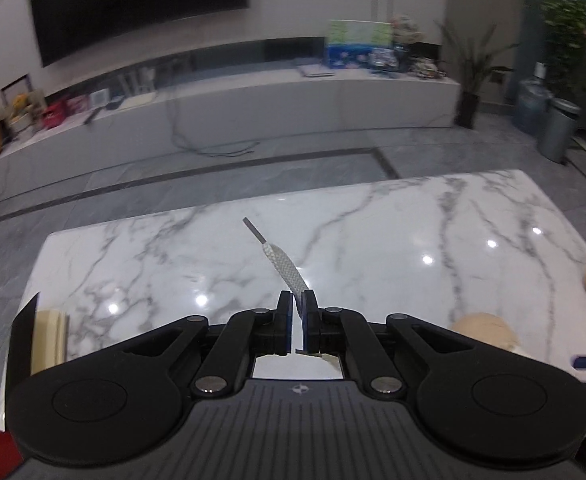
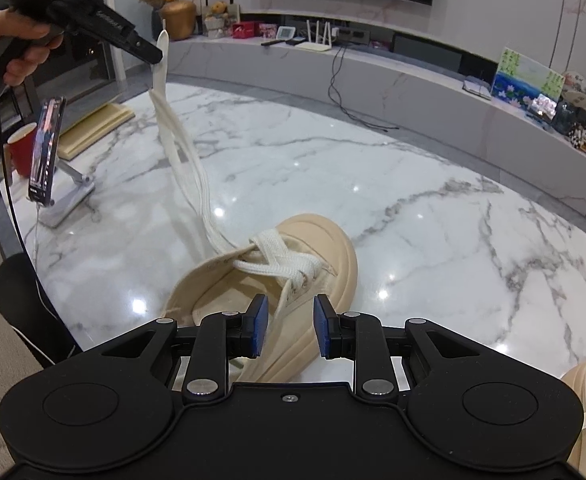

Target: Lace up shoes with both hands

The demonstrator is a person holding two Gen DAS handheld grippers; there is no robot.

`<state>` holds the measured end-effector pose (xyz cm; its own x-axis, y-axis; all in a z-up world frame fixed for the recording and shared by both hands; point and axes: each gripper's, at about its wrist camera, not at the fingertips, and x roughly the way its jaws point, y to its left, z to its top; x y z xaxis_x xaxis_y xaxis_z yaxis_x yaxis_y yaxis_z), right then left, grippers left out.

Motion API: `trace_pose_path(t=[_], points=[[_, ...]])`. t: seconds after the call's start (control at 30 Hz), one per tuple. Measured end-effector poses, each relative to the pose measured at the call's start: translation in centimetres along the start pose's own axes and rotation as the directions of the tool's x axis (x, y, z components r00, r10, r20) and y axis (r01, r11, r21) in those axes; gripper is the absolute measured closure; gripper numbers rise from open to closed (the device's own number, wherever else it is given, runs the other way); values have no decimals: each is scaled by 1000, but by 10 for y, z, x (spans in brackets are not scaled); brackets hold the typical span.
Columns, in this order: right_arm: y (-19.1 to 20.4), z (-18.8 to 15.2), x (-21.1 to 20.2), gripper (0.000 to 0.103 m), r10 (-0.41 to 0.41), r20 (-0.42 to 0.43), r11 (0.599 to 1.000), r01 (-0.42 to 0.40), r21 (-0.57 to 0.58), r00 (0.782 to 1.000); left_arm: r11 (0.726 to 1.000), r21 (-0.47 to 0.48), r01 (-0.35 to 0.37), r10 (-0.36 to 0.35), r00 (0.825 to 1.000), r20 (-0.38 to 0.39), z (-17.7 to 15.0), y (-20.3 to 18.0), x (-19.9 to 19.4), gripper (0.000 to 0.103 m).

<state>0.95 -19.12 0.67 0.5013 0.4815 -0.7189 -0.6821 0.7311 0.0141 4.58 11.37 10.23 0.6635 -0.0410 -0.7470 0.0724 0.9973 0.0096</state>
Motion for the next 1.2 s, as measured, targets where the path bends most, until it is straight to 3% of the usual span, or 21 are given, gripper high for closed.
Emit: trace_pose_path(t=[0.3,0.57,0.7,0.77,0.93,1.07,1.2], points=[[20,29,21,79,78,-9,990,-78,-113,997,999,40,12,-10,999,-38,-11,-13,0,100],[38,38,40,79,95,-56,972,-105,-208,994,994,28,106,-101,984,-145,-38,-27,31,99],[40,37,38,79,110,-56,975,-119,-190,992,992,-5,129,-127,970,-208,-51,-27,53,95],[39,35,35,79,108,-57,976,-116,-182,993,993,-31,111,-115,959,-260,-57,-22,71,87],[32,26,29,79,95,-53,986,-102,-133,994,985,-168,43,-102,928,-358,-66,-1,101,81],[24,19,23,79,83,-51,992,-88,-89,995,956,-290,-37,-100,891,-443,-74,16,126,80],[19,17,21,79,68,-48,995,-71,-72,997,918,-390,-69,-133,874,-467,-78,27,138,80]])
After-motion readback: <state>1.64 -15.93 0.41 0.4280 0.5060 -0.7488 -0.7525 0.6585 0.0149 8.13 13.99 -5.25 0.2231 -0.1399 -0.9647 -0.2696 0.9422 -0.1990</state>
